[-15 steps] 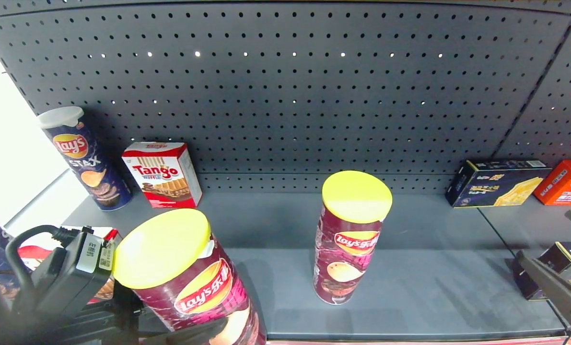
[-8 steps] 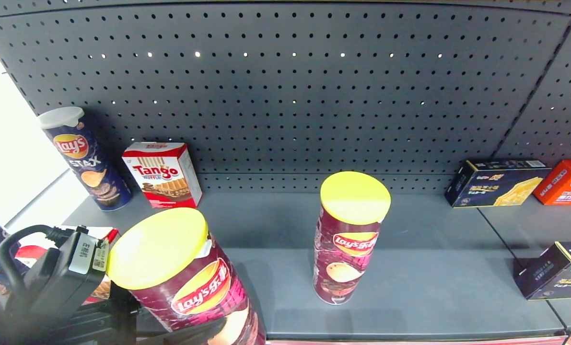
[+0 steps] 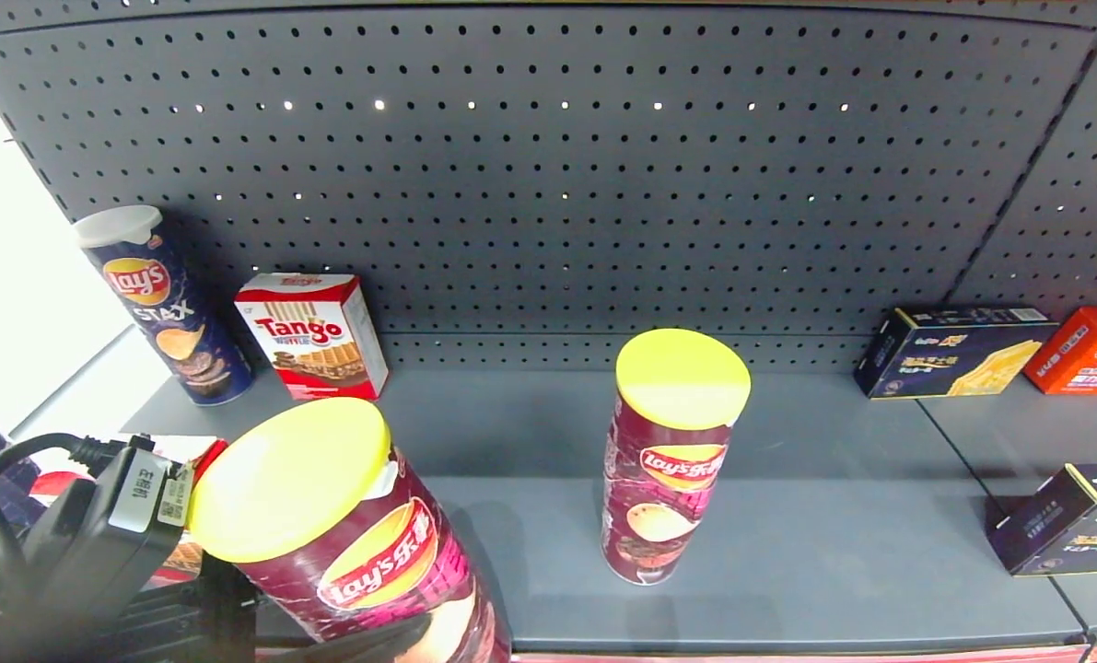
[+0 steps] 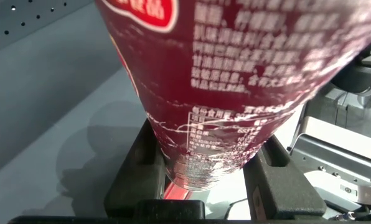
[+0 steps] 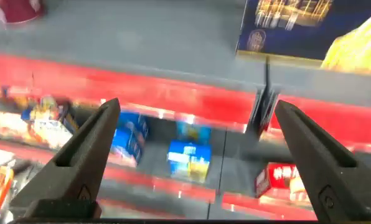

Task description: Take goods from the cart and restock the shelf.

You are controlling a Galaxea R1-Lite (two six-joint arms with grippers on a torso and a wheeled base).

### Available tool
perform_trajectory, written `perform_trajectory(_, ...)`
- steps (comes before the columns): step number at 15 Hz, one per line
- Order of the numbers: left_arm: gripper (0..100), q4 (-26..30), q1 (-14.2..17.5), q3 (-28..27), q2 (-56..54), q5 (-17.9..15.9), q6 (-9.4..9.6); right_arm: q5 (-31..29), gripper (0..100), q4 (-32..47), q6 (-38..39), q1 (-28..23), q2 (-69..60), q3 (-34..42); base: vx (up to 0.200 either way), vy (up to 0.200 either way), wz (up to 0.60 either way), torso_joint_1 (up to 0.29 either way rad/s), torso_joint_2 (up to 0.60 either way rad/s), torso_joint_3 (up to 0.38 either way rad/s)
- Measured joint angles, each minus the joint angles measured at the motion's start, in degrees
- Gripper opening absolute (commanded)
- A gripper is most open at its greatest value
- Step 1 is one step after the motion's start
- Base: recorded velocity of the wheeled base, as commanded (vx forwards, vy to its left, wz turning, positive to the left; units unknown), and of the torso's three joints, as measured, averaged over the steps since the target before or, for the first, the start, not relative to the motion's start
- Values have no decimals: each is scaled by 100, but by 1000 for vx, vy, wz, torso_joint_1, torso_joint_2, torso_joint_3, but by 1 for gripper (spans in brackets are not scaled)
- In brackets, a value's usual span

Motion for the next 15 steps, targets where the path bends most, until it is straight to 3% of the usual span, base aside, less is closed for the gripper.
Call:
perform_trajectory(6, 0, -7, 2, -174, -16, 13, -7, 33, 100, -57, 18, -38, -56, 10, 0, 0, 0, 0, 0, 0)
perform_trajectory(13, 0, 50, -12, -758, 121, 11, -112, 33, 100, -57, 33, -1303, -191, 5, 0, 0, 0, 0, 0, 0)
perform_trajectory(15, 0, 61, 18, -916, 173, 116, -163, 35, 100, -60, 35, -1349, -361, 7, 0, 0, 0, 0, 0, 0)
